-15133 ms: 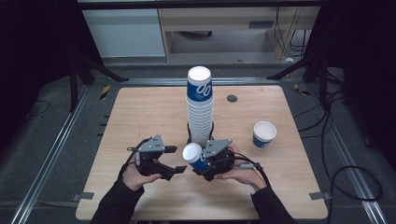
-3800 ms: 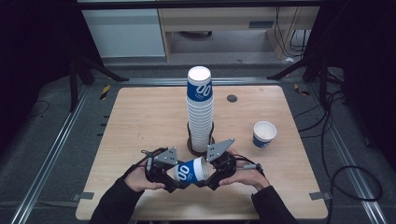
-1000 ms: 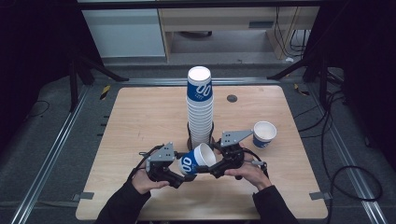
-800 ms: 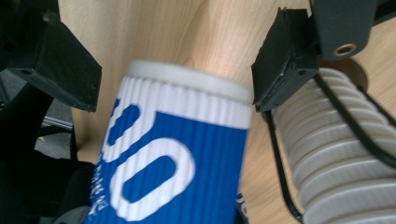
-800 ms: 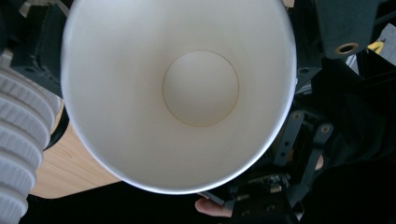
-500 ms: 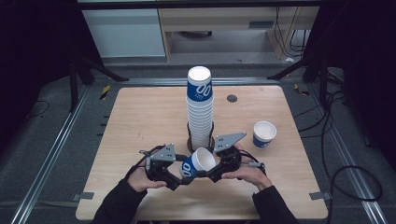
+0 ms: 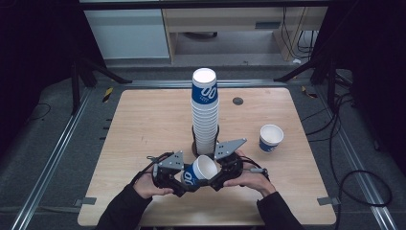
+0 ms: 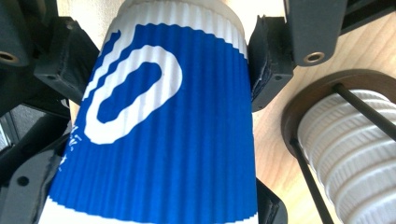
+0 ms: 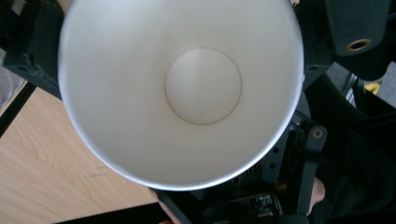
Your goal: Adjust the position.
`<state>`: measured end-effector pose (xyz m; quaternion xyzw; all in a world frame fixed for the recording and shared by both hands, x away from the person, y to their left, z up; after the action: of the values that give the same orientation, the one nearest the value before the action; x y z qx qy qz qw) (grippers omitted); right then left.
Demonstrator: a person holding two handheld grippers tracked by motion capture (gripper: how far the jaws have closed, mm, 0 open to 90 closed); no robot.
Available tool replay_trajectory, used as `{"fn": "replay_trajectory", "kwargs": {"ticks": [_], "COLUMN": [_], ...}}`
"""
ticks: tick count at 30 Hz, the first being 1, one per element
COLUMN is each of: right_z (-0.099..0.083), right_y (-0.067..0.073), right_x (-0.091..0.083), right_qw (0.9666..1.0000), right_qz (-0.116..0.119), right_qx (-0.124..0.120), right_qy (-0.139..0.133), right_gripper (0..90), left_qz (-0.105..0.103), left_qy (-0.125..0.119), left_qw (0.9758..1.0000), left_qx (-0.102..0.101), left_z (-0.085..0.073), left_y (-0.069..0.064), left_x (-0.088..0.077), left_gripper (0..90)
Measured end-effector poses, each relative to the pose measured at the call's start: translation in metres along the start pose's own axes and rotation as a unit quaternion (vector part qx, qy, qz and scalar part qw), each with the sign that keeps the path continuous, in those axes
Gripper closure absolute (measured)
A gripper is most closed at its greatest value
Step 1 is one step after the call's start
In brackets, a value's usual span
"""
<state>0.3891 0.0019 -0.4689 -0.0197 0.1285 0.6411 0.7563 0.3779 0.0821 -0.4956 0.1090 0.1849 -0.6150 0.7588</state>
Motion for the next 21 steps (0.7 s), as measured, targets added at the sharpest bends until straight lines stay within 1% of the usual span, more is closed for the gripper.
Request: {"fn": "replay_trajectory", "kwargs": {"ticks": [1,4,7,8,10,12,13,15,17,19,21], "right_z": [0.001,0.009,0.019,0.022,0.027,0.029,0.030,0.031,0.031,0.031,0.031], "right_y": [0.000,-0.004,-0.010,-0.012,-0.017,-0.021,-0.023,-0.024,-0.024,-0.022,-0.019], "right_x": [0.000,-0.006,-0.016,-0.020,-0.026,-0.030,-0.032,-0.032,-0.031,-0.028,-0.025], "right_qw": [1.0000,0.9996,0.9981,0.9974,0.9955,0.9940,0.9931,0.9921,0.9917,0.9917,0.9921], "right_qz": [-0.001,-0.013,-0.028,-0.034,-0.045,-0.056,-0.060,-0.062,-0.058,-0.051,-0.044], "right_qx": [0.000,0.002,0.007,0.009,0.017,0.021,0.026,0.031,0.039,0.043,0.040], "right_qy": [-0.003,-0.026,-0.054,-0.064,-0.081,-0.092,-0.097,-0.105,-0.108,-0.110,-0.110], "right_gripper": [8.7,7.4,7.2,7.1,7.0,6.9,6.8,6.8,6.7,6.7,6.8], "left_qz": [0.004,0.016,0.032,0.041,0.052,0.064,0.068,0.071,0.076,0.078,0.074], "left_qy": [-0.001,-0.011,-0.032,-0.040,-0.060,-0.078,-0.086,-0.101,-0.108,-0.113,-0.116], "left_qw": [1.0000,0.9998,0.9989,0.9982,0.9966,0.9945,0.9937,0.9919,0.9908,0.9902,0.9901], "left_qx": [0.000,-0.005,-0.016,-0.017,-0.024,-0.025,-0.026,-0.029,-0.028,-0.027,-0.027], "left_z": [0.000,0.001,0.006,0.007,0.011,0.016,0.017,0.021,0.023,0.025,0.027], "left_y": [0.001,0.008,0.014,0.017,0.022,0.024,0.025,0.024,0.023,0.022,0.018], "left_x": [-0.001,-0.006,-0.011,-0.013,-0.017,-0.020,-0.021,-0.020,-0.019,-0.017,-0.014], "left_gripper": [26.7,26.7,26.7,26.7,26.7,26.7,26.6,26.6,26.6,26.6,26.6]}}
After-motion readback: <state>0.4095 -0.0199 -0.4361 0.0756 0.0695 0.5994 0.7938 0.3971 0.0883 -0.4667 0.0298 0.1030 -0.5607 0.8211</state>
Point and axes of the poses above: each handheld gripper's, and its own axes: x roughly forward along the jaws, z roughly out of its top, y roughly to its left, the point moved 9 cm from there along x, roughly forward along the jaws, and after that the axes turned 14 degrees about -y, right-handed, at the moved point
